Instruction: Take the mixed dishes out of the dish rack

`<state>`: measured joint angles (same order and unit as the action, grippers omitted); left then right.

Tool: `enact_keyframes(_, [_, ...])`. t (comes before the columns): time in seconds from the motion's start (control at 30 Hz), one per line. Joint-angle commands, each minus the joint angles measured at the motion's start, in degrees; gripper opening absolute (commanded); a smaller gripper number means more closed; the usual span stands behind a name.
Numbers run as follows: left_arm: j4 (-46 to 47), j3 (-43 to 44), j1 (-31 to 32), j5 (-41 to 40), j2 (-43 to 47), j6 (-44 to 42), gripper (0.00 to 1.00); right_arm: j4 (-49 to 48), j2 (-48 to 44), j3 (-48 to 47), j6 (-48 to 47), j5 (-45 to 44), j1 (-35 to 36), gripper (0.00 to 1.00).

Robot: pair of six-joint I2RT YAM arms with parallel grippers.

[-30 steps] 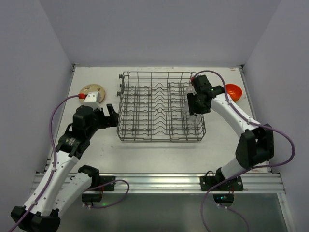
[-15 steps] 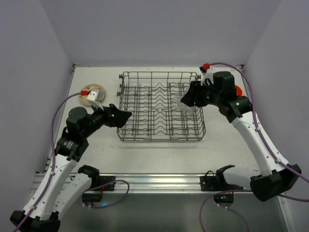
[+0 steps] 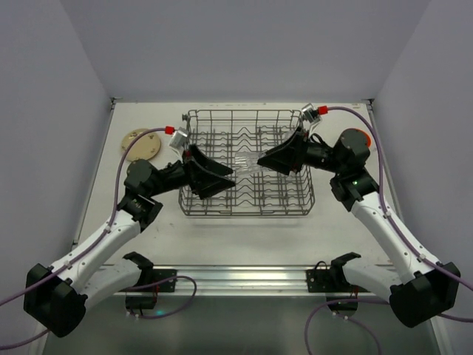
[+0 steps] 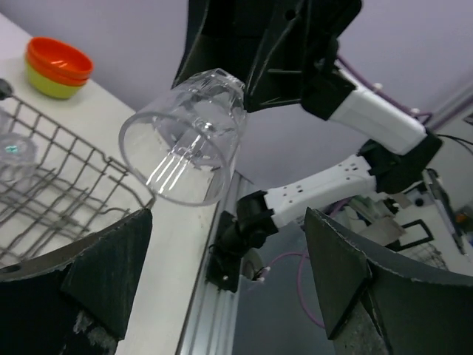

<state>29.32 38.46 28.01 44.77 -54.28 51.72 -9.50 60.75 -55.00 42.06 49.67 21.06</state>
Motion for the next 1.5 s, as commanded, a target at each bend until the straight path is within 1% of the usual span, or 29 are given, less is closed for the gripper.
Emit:
enact_keyframes(0.0, [11.1,2.24,3.01,1.46,-1.53,5.4,0.85,-15.18,0.51,1.21,6.18,7.01,0.12,0.0])
enact_keyframes(0.03, [11.8,2.58,3.28,1.28,-1.88,6.19,0.84,-18.33,0.94,1.74,6.97,7.63,0.12,0.0])
enact_keyframes(0.1, [12.08,2.94,4.15,0.76,-2.84,6.46,0.73,-20.9,1.04,2.61,7.86,8.25,0.12,0.0])
enact_keyframes(0.2, [13.21,2.77,4.42,0.23,-3.37,7.16,0.67,-22.23,1.39,2.97,8.74,9.04,0.3,0.0])
enact_keyframes(0.23, [13.57,2.59,4.42,0.05,-3.29,7.51,0.61,-22.49,1.82,3.06,8.65,9.22,0.39,0.0])
enact_keyframes(0.3, [14.27,2.5,4.51,-0.56,-3.2,7.6,0.56,-22.76,2.26,3.23,8.47,9.74,0.65,0.0])
enact_keyframes(0.33, [14.36,2.59,4.42,-0.74,-3.2,7.6,0.47,-23.11,2.7,3.32,8.65,10.09,0.65,0.0])
enact_keyframes(0.4, [14.53,2.59,4.51,-1.26,-3.37,7.43,0.41,-25.64,3.23,3.85,10.05,11.41,0.91,0.0])
enact_keyframes(0.43, [14.71,2.59,4.51,-1.27,-3.72,7.51,0.35,-26.27,3.58,3.94,10.49,11.68,1.09,0.0])
enact_keyframes(0.5, [15.67,2.59,4.51,-1.27,-4.16,7.86,0.32,-26.89,4.2,4.03,11.02,11.94,1.35,0.0])
enact_keyframes(0.6, [15.94,2.59,4.69,-1.36,-4.78,8.04,0.22,-27.06,4.64,4.03,11.02,11.85,1.97,0.0])
enact_keyframes(0.7, [15.07,2.5,4.69,-1.97,-4.61,7.52,0.02,-27.07,4.9,3.94,11.02,11.59,2.06,0.0])
enact_keyframes(0.77, [13.4,2.67,4.69,-2.84,-3.99,6.11,0.0,-27.33,4.9,3.85,11.11,11.59,2.06,0.0])
enact_keyframes(0.8, [10.87,3.02,4.69,-4.07,-3.64,5.41,0.0,-27.24,4.9,3.85,11.2,11.5,2.06,0.1])
enact_keyframes(0.83, [8.84,3.29,4.69,-5.04,-2.59,3.06,0.0,-26.89,4.73,3.94,11.11,11.15,2.06,0.3])
enact_keyframes(0.87, [6.13,3.99,4.69,-6.09,-1.89,1.29,0.0,-26.02,4.55,3.85,10.15,10.72,2.06,0.88])
enact_keyframes(0.9, [-2.86,6.6,4.69,-9.84,-1.27,-1.08,0.0,-21.14,4.2,3.15,8.58,10.1,1.71,0.99])
enact_keyframes(0.93, [-8.61,8.28,4.69,-12.58,-0.13,-6.93,0.0,-17.17,3.16,2.36,3.78,8.96,1.44,0.99])
enact_keyframes(0.97, [-14.23,10.56,4.77,-19.22,0.23,-10.21,0.0,-11.91,2.45,0.36,0.86,4.52,1.27,0.99])
enact_keyframes(1.0, [-26.99,15.98,4.69,-23.9,0.32,-13.11,0.0,-0.11,1.57,-0.97,-2.57,0.73,0.92,0.99])
enact_keyframes(1.03, [-35.04,19.08,4.69,-29.86,-0.38,-18.27,0.0,5.57,-0.26,-2.29,-8.69,-3.92,0.91,0.99])
enact_keyframes(1.07, [-49.04,26.25,4.6,-43.84,-1.6,-19.89,0.0,11.02,-1.07,-4.48,-10.67,-14.41,0.91,0.99])
enact_keyframes(1.1, [-55.19,30.06,4.25,-50.51,-3.27,-21.39,0.0,18.65,-1.86,-5.11,-12.34,-18.95,0.91,0.99])
enact_keyframes(1.13, [-61.16,33.4,3.46,-55.53,-7.9,-22.1,0.0,21.33,-3.43,-5.64,-13.57,-23.09,0.91,0.99])
enact_keyframes(1.17, [-70.97,39.61,-0.29,-60.54,-10.73,-22.19,0.0,23.54,-4.14,-6.16,-15.07,-28.35,0.91,0.99])
enact_keyframes(1.23, [-75.1,42.39,-6.97,-56.67,-16.44,-25.17,0.0,27.5,-5.37,-6.43,-16.31,-30.15,0.83,0.99])
enact_keyframes(1.27, [-76.42,42.75,-13.36,-52.98,-17.69,-26.14,0.0,28.56,-6.42,-6.61,-17.27,-30.33,0.83,0.99])
enact_keyframes(1.33, [-76.61,42.06,-20.32,-53.03,-19.62,-26.06,0.0,31.63,-7.31,-6.78,-18.41,-31.38,0.83,0.99])
enact_keyframes(1.47, [-76.25,39.07,-27.47,-52.6,-23.14,-25.18,0.0,34.98,-9.24,-5.73,-19.91,-31.92,0.74,0.99])
